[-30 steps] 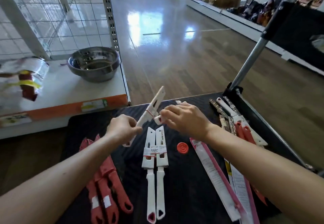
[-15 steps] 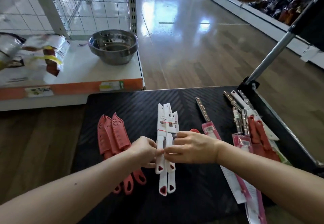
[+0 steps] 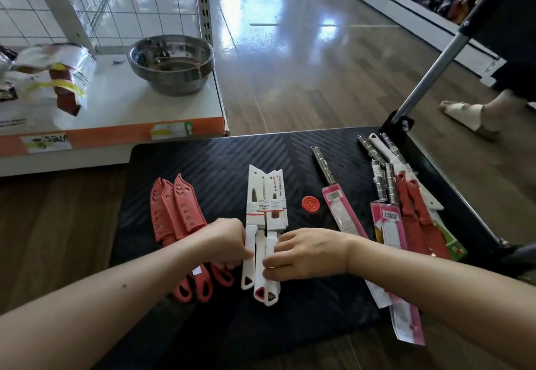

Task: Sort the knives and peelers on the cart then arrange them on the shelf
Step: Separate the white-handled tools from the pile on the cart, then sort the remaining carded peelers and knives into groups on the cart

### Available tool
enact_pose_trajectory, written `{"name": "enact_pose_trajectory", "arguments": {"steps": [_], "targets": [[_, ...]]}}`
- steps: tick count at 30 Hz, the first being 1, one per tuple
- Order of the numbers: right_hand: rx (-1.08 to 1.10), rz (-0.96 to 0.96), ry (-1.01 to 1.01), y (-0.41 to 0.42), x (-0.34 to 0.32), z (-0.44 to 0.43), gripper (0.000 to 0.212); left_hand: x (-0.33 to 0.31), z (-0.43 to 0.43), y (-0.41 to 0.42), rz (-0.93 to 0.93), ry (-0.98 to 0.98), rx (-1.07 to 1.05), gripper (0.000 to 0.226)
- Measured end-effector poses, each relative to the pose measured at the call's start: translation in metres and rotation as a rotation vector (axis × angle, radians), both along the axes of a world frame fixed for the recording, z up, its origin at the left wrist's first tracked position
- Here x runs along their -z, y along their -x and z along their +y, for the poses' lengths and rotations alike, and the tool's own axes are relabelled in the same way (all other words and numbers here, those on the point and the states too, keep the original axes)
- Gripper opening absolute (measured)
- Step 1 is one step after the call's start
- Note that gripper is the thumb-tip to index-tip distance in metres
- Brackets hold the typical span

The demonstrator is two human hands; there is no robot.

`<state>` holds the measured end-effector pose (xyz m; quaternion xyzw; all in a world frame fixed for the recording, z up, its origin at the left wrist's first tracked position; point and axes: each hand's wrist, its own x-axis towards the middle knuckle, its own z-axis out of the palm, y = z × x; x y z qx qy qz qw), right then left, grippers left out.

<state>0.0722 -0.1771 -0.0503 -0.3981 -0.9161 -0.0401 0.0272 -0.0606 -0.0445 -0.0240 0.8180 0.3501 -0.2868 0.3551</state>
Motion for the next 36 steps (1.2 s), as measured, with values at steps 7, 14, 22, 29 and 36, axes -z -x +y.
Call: {"name": "enact_pose_trajectory", "arguments": {"steps": [7, 14, 22, 29, 36], "targets": [[0.137, 0.105, 0.045, 0.003, -0.002, -0.005, 0.017, -0.012, -0.001, -0.007, 0.052, -0.146, 0.231, 0.033], [0.231, 0.118, 0.131, -0.001, 0.001, -0.006, 0.021, -0.015, -0.005, -0.018, 0.090, -0.350, 0.348, 0.040], [0.524, 0.135, 0.107, -0.028, -0.015, -0.019, 0.023, -0.024, -0.014, -0.050, -0.136, -0.651, 0.393, 0.029], [1.559, 0.174, 0.080, -0.095, -0.046, -0.065, 0.023, -0.017, -0.036, -0.085, -0.406, -0.662, 0.522, 0.020], [1.926, 0.247, 0.141, -0.125, -0.047, -0.083, 0.022, -0.008, -0.040, -0.141, -0.570, -0.687, 0.583, 0.022]]}}
